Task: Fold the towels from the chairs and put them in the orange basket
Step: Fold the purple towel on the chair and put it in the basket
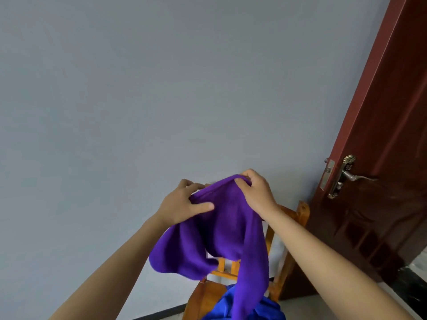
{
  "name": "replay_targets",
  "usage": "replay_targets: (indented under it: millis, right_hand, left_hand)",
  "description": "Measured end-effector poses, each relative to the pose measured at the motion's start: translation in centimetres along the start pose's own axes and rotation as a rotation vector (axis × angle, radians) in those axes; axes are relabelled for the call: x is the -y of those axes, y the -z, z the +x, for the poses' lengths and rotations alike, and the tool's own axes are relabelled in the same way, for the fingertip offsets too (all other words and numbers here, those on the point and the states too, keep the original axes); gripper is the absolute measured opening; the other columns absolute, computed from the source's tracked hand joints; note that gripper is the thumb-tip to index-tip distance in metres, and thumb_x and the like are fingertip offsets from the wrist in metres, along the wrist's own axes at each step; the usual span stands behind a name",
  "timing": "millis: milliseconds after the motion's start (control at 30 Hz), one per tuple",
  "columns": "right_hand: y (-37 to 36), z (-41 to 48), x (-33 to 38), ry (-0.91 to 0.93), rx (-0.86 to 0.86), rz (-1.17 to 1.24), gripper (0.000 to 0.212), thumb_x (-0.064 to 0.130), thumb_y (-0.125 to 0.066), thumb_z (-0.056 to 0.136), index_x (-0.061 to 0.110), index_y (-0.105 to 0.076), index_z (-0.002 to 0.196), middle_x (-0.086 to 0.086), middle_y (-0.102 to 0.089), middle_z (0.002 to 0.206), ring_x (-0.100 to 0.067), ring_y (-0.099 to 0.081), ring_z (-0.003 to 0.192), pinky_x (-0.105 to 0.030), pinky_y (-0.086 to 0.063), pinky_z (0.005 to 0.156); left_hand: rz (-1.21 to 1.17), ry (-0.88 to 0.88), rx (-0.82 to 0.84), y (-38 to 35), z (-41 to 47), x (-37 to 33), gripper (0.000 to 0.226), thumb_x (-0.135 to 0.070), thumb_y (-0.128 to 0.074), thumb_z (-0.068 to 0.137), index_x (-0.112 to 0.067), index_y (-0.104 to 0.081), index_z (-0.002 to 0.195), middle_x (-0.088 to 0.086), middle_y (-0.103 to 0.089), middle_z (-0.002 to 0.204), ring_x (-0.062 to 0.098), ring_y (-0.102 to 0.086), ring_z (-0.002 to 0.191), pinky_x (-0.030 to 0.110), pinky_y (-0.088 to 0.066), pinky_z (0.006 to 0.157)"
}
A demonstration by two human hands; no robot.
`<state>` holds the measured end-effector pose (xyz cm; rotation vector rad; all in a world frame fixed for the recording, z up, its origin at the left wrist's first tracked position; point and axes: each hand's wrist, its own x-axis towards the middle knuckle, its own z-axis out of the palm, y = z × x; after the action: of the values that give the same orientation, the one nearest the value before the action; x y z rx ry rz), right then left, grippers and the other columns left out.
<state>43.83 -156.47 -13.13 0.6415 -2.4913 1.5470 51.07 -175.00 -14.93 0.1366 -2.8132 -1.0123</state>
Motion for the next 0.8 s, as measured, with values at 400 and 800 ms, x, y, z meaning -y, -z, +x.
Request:
replay_targets:
  millis: [400, 800]
  right_hand:
    - [2.1, 0.4, 1.1, 0.097, -0.069, 0.04, 0.015, 0.016, -0.058, 0.091, 0.007, -0.059, 0.078, -0.001, -0.055, 0.07, -0.008, -0.049, 0.067, -0.023, -0.039, 0.064]
    - [2.8, 2.2, -1.1, -0.122, -0.269, 0.222, 0.022, 0.021, -0.048, 0.096, 0.016, -0.049, 0.075, -0.001, -0.049, 0.072, -0.016, -0.047, 0.069, -0.027, -0.038, 0.06]
  left_hand:
    - [0.247, 0.085, -0.541, -2.6, -1.8, 4.5, 0.026, -0.008, -0.057, 0.074, -0.009, -0.054, 0.1, 0.006, -0.065, 0.081, 0.031, -0.055, 0.087, 0.033, -0.033, 0.071]
    - [-0.676, 0.37, -0.354, -0.9, -6.9, 10.0, 0.02, 0.011, -0.056, 0.077, -0.008, -0.055, 0.084, 0.006, -0.061, 0.07, 0.025, -0.058, 0.071, 0.019, -0.047, 0.06]
